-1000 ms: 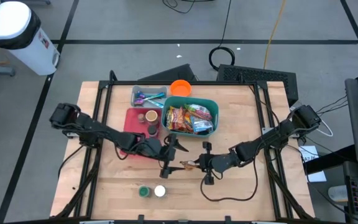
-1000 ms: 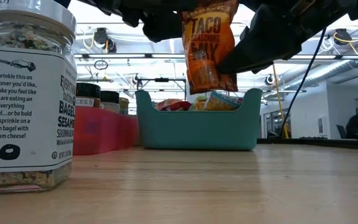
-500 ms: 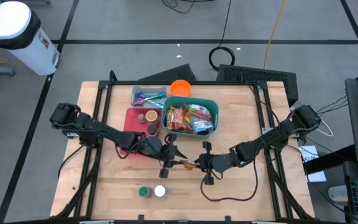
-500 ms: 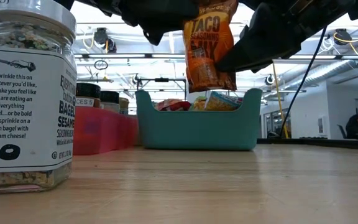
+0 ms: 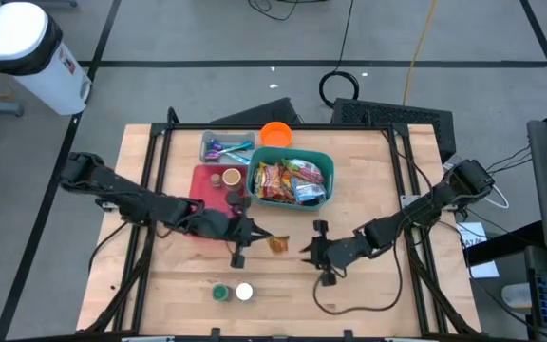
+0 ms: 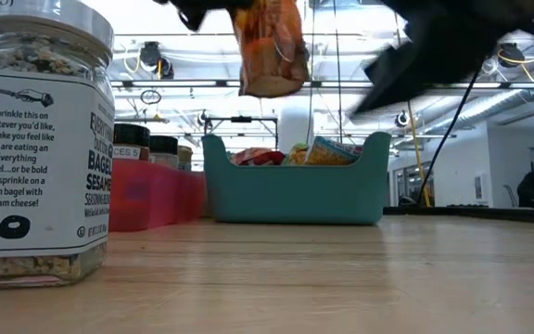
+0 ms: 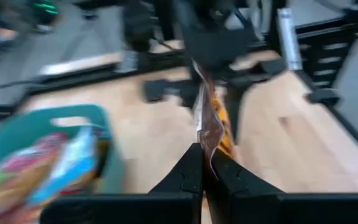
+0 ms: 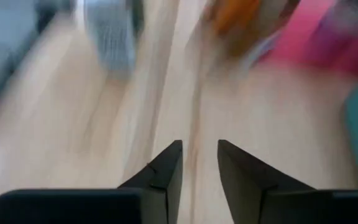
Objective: Pick & Place Food Item
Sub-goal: Put the orange spice pack into the red bin, then put the green spice bottle into the red bin
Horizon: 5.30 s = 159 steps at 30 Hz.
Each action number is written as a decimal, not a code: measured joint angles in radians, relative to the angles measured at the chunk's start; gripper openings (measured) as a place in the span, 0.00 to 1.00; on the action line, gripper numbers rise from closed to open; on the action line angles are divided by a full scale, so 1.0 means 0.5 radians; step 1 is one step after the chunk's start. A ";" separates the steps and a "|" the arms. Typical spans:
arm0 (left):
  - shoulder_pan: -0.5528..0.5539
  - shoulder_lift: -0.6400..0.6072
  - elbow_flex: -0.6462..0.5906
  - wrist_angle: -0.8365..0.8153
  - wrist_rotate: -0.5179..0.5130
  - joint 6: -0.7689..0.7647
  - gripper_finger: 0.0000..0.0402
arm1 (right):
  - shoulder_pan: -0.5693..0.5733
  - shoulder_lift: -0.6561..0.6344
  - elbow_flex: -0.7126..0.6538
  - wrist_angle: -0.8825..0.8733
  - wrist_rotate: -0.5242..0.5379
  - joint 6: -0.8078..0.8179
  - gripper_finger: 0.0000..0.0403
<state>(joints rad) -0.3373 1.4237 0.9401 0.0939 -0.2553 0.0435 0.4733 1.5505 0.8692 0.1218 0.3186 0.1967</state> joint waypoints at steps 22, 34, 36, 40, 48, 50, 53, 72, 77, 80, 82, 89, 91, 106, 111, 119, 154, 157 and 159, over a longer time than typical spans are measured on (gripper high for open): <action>-0.442 -0.666 -0.199 -2.198 -1.886 -2.464 0.01 | 0.046 -0.034 0.008 -0.013 0.038 0.061 0.28; -0.073 -0.952 -0.641 -2.306 -1.693 -2.843 0.01 | 0.046 -0.034 0.008 0.026 0.038 0.061 0.27; 0.011 -0.970 -0.695 -2.304 -1.626 -2.872 0.01 | 0.045 -0.034 0.008 0.037 0.038 0.061 0.27; 0.146 -0.965 -0.757 -2.275 -1.535 -2.875 0.01 | 0.045 -0.034 0.008 0.047 0.038 0.062 0.28; 0.272 -0.964 -0.764 -2.133 -1.426 -2.702 0.01 | 0.045 -0.034 0.008 0.055 0.039 0.061 0.27; 0.291 -0.964 -0.764 -2.030 -1.413 -2.575 0.02 | 0.045 -0.034 0.008 0.056 0.039 0.061 0.27; 0.329 -0.939 -0.764 -1.882 -1.378 -2.400 0.01 | 0.045 -0.034 0.008 0.056 0.040 0.062 0.27; 0.580 -0.630 -0.764 -1.807 -1.102 -2.148 0.10 | 0.045 -0.034 0.008 0.062 0.039 0.058 0.26; 0.581 -0.633 -0.764 -1.806 -1.094 -2.146 0.16 | 0.045 -0.034 0.009 0.062 0.039 0.058 0.26; 0.580 -0.634 -0.764 -1.806 -1.093 -2.154 0.24 | 0.045 -0.034 0.009 0.062 0.039 0.073 0.26; 0.580 -0.639 -0.764 -1.806 -1.092 -2.154 0.30 | 0.045 -0.034 0.009 0.062 0.036 0.076 0.26; 0.580 -0.735 -0.761 -1.807 -0.998 -2.071 0.55 | 0.045 -0.034 0.009 0.062 0.035 0.076 0.27; 0.580 -0.783 -0.760 -1.803 -0.930 -2.039 0.60 | 0.045 -0.034 0.009 0.062 0.035 0.076 0.27; 0.474 -1.121 -0.759 -1.375 -0.743 -1.746 0.71 | 0.065 0.058 -0.034 0.704 -0.032 -0.057 0.28; 0.378 -1.122 -0.759 -1.099 -0.738 -1.504 0.70 | 0.065 0.290 -0.059 1.259 -0.261 -0.185 0.28; 0.228 -1.122 -0.759 -0.914 -0.534 -1.345 0.70 | 0.041 0.399 -0.059 1.371 -0.379 -0.209 0.28; -1.017 -0.237 -0.758 0.254 -0.170 -0.720 0.70 | 0.052 0.359 -0.059 1.257 -0.381 -0.209 0.28; -1.019 -0.192 -0.758 0.255 -0.172 -0.723 0.70 | 0.053 0.359 -0.059 1.257 -0.381 -0.209 0.28; -1.019 -0.158 -0.758 0.282 -0.172 -0.740 0.70 | 0.053 0.359 -0.059 1.257 -0.381 -0.209 0.28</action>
<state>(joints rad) -0.8467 1.3446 0.5613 0.2347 -0.3415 -0.3267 0.4995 1.7298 0.8394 0.7506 0.1280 0.0921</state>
